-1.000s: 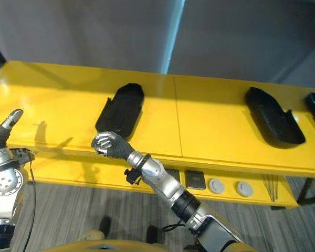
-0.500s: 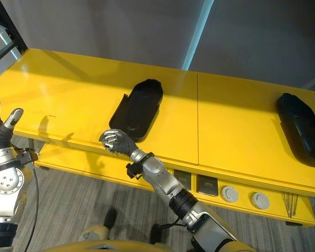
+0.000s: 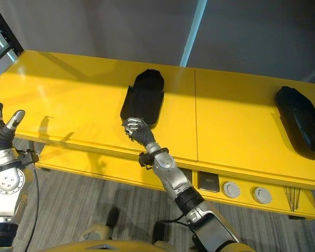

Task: Move parts from the plastic box to the shelf.

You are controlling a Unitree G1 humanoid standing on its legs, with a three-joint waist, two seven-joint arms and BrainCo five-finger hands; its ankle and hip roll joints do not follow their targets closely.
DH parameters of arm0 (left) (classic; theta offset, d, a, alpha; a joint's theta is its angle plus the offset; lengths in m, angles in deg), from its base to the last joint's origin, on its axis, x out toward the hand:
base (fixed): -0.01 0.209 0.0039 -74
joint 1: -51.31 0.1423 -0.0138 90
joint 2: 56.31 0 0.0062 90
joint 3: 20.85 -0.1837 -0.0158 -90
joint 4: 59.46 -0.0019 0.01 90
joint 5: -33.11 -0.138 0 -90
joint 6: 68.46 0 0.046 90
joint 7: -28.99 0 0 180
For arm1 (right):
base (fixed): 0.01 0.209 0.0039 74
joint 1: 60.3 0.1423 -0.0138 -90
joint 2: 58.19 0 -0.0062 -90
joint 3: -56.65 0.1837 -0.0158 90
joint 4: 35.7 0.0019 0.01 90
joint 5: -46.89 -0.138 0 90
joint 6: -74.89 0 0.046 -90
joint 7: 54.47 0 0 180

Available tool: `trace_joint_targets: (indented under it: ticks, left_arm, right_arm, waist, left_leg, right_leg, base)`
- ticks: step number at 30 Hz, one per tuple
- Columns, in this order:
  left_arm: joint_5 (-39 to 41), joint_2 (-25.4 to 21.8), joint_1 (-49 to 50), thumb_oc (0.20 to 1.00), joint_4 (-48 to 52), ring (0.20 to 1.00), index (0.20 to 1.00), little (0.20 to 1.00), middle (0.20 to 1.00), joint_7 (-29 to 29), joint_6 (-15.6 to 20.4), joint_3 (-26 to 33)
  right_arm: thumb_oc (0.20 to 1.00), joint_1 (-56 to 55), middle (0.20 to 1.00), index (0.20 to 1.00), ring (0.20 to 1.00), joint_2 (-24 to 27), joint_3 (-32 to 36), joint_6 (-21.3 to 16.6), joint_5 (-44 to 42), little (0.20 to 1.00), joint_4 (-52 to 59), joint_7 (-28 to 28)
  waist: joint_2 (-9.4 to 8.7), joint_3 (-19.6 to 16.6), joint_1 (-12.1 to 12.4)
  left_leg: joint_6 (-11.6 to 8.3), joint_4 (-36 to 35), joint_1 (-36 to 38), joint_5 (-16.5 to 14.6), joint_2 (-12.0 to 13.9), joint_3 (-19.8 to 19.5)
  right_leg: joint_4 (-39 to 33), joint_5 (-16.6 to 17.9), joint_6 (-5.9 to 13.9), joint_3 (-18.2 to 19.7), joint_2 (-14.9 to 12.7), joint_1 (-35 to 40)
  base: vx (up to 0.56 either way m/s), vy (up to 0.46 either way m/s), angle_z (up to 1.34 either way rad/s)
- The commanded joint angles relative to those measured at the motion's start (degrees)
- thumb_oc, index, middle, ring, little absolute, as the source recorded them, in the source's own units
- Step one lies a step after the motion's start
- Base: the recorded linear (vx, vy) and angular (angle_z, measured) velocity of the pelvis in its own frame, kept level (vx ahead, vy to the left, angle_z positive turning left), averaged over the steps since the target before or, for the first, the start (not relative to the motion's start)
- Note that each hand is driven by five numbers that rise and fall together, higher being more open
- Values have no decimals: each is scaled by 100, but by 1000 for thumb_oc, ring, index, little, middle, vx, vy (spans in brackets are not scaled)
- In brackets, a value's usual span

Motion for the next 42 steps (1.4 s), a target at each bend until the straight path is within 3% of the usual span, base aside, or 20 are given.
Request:
trace_joint_targets:
  ticks: [1, 12, 18, 23, 24, 25, 30, 31, 32, 35, 36, 39, 40, 42]
  left_arm:
    - [-38, -257, -337, 1000, -182, 1000, 1000, 1000, 1000, 68, 179, -103]
    - [2, -224, -401, 1000, -230, 1000, 1000, 1000, 1000, 134, 146, -211]
    - [-157, -181, -446, 1000, -123, 1000, 1000, 1000, 1000, 204, 101, -318]
    - [-531, -240, -530, 1000, 90, 1000, 1000, 1000, 1000, 380, 27, -527]
    - [-724, -340, -524, 1000, 194, 1000, 1000, 1000, 1000, 525, -9, -601]
    - [-809, -374, -536, 1000, 210, 1000, 1000, 1000, 1000, 524, -31, -632]
    - [-938, -562, -552, 1000, 346, 1000, 1000, 1000, 1000, 778, -68, -701]
    - [-936, -564, -549, 1000, 343, 1000, 1000, 1000, 1000, 779, -64, -706]
    - [-987, -623, -466, 1000, 382, 1000, 1000, 1000, 1000, 903, -77, -672]
    - [-994, -655, -303, 1000, 431, 1000, 1000, 1000, 1000, 1042, -107, -584]
    - [-962, -684, -261, 1000, 417, 1000, 1000, 1000, 1000, 1099, -124, -541]
    - [-909, -680, -281, 1000, 425, 1000, 1000, 1000, 1000, 1126, -118, -546]
    - [-865, -645, -265, 1000, 409, 1000, 1000, 1000, 1000, 1163, -126, -552]
    - [-822, -621, -228, 1000, 418, 1000, 1000, 1000, 1000, 1176, -130, -532]
  right_arm:
    - [200, 174, 200, 200, 200, -85, 136, -418, 223, 200, -17, 160]
    - [200, 226, 200, 200, 200, -96, 40, -402, 261, 200, 12, 85]
    - [200, -9, 200, 200, 200, 207, 270, -569, 262, 200, 1154, 3]
    - [200, -343, 200, 200, 200, 736, 843, -775, 1037, 200, 2247, 255]
    - [567, -550, 567, 567, 567, 961, 1107, -808, 1473, 567, 2631, 318]
    - [1000, -661, 1000, 1000, 1000, 1024, 1198, -812, 1609, 1000, 2789, 360]
    - [1000, -1503, 1000, 1000, 1000, 1260, 1779, -846, 1932, 1000, 3302, 331]
    - [1000, -1523, 1000, 1000, 1000, 1259, 1787, -839, 1932, 1000, 3320, 328]
    - [1000, -1903, 1000, 1000, 1000, 1288, 1982, -836, 1966, 1000, 3394, 227]
    - [1000, -2367, 1000, 1000, 1000, 1264, 2238, -810, 2071, 1000, 3364, 194]
    - [1000, -2540, 1000, 1000, 1000, 1276, 2400, -797, 2236, 1000, 3316, 255]
    - [1000, -2617, 1000, 1000, 1000, 1216, 2465, -789, 2255, 1000, 3295, 287]
    - [1000, -2742, 1000, 1000, 1000, 1130, 2518, -787, 2268, 1000, 3297, 317]
    - [1000, -2799, 1000, 1000, 1000, 1097, 2558, -800, 2275, 1000, 3301, 335]
  waist:
    - [-162, -247, 54]
    - [-167, -255, 29]
    - [-206, -268, -123]
    - [-259, -303, -354]
    - [-292, -342, -526]
    - [-307, -358, -570]
    - [-370, -358, -1073]
    - [-372, -365, -1048]
    - [-393, -340, -1234]
    - [-414, -252, -1468]
    - [-412, -143, -1668]
    - [-426, -63, -1747]
    - [-450, -63, -1841]
    - [-453, -99, -1864]
  left_leg:
    - [-152, 137, 225, -721, 129, 416]
    - [-123, 142, 249, -755, 124, 447]
    - [-73, 210, 271, -805, 119, 534]
    - [-3, 312, 321, -926, 94, 700]
    - [42, 355, 362, -989, 98, 812]
    - [62, 386, 380, -1023, 94, 877]
    - [168, 465, 540, -1210, 83, 1343]
    - [169, 465, 544, -1215, 86, 1365]
    - [198, 484, 608, -1277, 86, 1634]
    - [276, 507, 743, -1350, 108, 2027]
    - [322, 562, 856, -1438, 149, 2264]
    - [334, 647, 964, -1517, 184, 2587]
    - [347, 726, 1038, -1574, 179, 2885]
    - [356, 725, 1073, -1601, 176, 3003]
  right_leg:
    - [454, -1168, 424, 113, -434, 395]
    - [444, -1164, 436, 140, -444, 404]
    - [495, -1121, 457, 247, -452, 367]
    - [568, -1083, 528, 449, -491, 301]
    - [593, -1044, 568, 584, -506, 256]
    - [619, -1027, 585, 671, -507, 218]
    - [740, -910, 747, 1246, -435, -34]
    - [748, -911, 749, 1269, -430, -46]
    - [809, -797, 836, 1588, -358, -212]
    - [1019, -674, 938, 2023, -172, -464]
    - [1229, -671, 954, 2092, -2, -615]
    - [1357, -649, 954, 1996, 154, -777]
    - [1300, -611, 942, 1753, 227, -809]
    - [1214, -612, 915, 1700, 246, -774]
  base:
    - [0, 0, 0]
    - [-2, 4, -1]
    - [-23, 39, -8]
    - [-29, 64, -23]
    - [-27, 80, -28]
    - [-37, 113, -50]
    - [-42, 88, -58]
    - [-75, 82, -82]
    - [-54, 100, -81]
    - [-75, 81, -102]
    - [-58, 32, -130]
    - [-19, -4, -105]
    - [-12, -26, -139]
    - [7, -54, -109]
